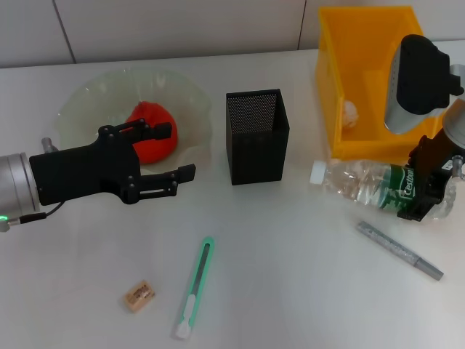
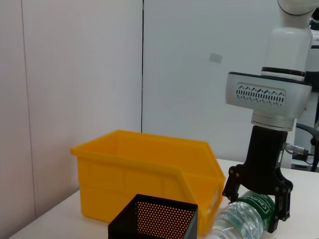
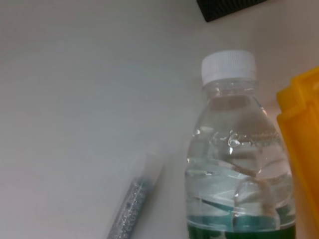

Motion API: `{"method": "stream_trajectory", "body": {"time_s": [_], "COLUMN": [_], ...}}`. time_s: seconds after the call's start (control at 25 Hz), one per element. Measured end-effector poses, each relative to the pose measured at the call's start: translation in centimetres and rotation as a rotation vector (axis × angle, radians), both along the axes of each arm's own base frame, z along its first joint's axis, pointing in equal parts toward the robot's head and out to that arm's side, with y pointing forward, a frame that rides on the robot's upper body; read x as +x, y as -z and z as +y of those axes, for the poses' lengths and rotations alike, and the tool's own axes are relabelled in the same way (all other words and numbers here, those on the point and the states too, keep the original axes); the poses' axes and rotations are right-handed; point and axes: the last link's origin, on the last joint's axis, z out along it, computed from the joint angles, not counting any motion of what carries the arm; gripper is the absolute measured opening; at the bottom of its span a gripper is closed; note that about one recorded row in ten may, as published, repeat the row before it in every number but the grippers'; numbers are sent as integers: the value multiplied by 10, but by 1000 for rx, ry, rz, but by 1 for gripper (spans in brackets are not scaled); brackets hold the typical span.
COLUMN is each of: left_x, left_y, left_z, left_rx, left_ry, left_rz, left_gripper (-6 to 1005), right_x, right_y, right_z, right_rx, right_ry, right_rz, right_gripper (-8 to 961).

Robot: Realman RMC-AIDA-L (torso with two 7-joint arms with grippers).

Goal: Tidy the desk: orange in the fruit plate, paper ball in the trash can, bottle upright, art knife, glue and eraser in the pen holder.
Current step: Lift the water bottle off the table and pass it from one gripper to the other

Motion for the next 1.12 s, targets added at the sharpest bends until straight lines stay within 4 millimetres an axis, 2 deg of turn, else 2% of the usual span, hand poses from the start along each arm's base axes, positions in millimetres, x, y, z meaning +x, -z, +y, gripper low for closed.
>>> {"method": "stream_trajectory", "body": {"time_s": [0.68, 1.12], "left_x": [1, -1], "left_y": [0, 0], "left_z": [0, -2], "left_rx": [-2, -4], "left_ry": [5, 3], "left_rz": [-2, -4], "left_gripper": [799, 798], "right_x": [4, 0], "right_y": [8, 5], "right_z": [-8, -9], "right_rx": [-16, 18], "right_ry": [36, 30], "right_rz": [-30, -21], "right_gripper": [779, 776]}}
